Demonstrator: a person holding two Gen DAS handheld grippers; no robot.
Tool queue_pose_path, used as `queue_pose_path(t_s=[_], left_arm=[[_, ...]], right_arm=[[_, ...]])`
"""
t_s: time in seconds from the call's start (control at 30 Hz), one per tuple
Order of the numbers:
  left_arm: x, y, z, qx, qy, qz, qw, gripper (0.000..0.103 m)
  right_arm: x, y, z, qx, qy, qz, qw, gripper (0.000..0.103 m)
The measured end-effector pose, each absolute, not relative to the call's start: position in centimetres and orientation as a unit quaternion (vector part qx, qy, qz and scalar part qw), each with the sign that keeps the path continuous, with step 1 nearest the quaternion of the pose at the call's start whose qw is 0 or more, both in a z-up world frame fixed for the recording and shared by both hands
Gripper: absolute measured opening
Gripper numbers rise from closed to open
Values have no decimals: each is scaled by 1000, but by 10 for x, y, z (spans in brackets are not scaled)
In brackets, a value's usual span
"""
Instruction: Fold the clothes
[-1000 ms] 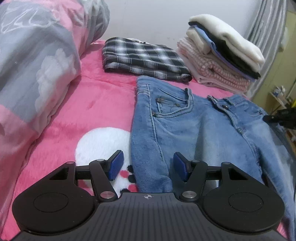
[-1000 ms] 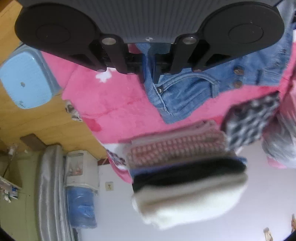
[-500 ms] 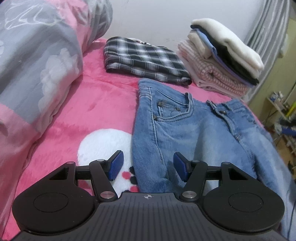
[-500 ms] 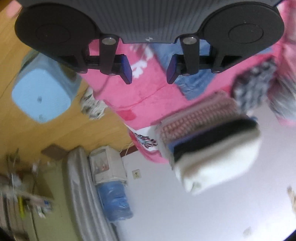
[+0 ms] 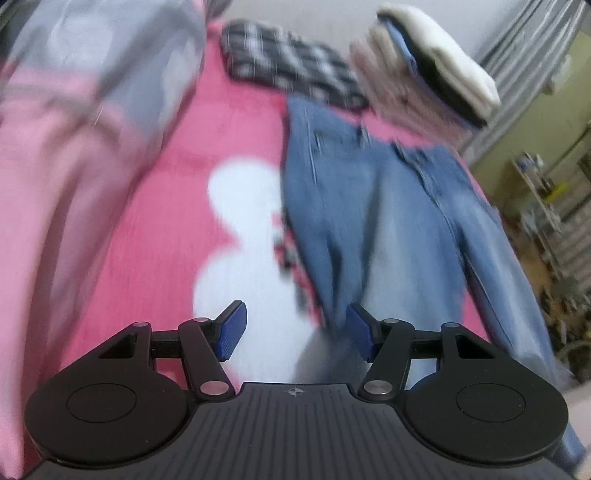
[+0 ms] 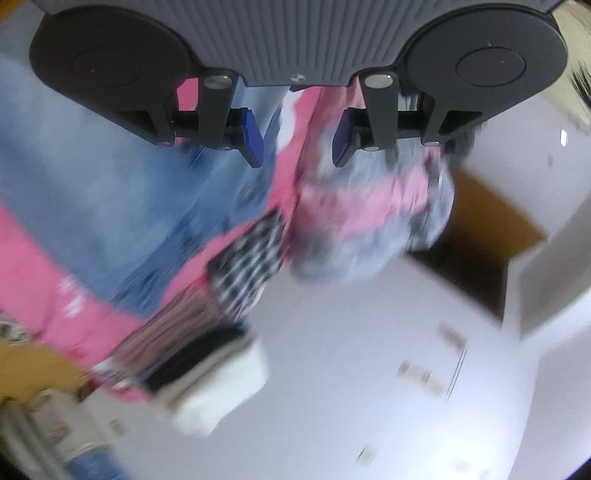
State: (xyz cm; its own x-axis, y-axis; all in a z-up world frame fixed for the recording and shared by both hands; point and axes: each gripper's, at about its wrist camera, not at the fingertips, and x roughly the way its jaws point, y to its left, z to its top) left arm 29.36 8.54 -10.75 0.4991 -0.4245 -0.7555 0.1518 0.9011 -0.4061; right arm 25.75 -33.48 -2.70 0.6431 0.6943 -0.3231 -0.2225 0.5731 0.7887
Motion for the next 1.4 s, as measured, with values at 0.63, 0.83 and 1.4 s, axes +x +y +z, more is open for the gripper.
queue_pose_path(t_s=[0.63, 0.83, 1.4], left_arm=[[147, 50, -97, -179, 448, -282, 829, 57], [162, 96, -69, -214, 381, -237, 868, 58], [182, 69, -121, -178, 420, -252, 854, 34]], right_arm=[[370, -31, -70, -94, 440, 242, 860, 39], [390, -18, -90, -117, 459, 206, 856, 36], [430, -38, -107, -67, 474, 183, 859, 1]])
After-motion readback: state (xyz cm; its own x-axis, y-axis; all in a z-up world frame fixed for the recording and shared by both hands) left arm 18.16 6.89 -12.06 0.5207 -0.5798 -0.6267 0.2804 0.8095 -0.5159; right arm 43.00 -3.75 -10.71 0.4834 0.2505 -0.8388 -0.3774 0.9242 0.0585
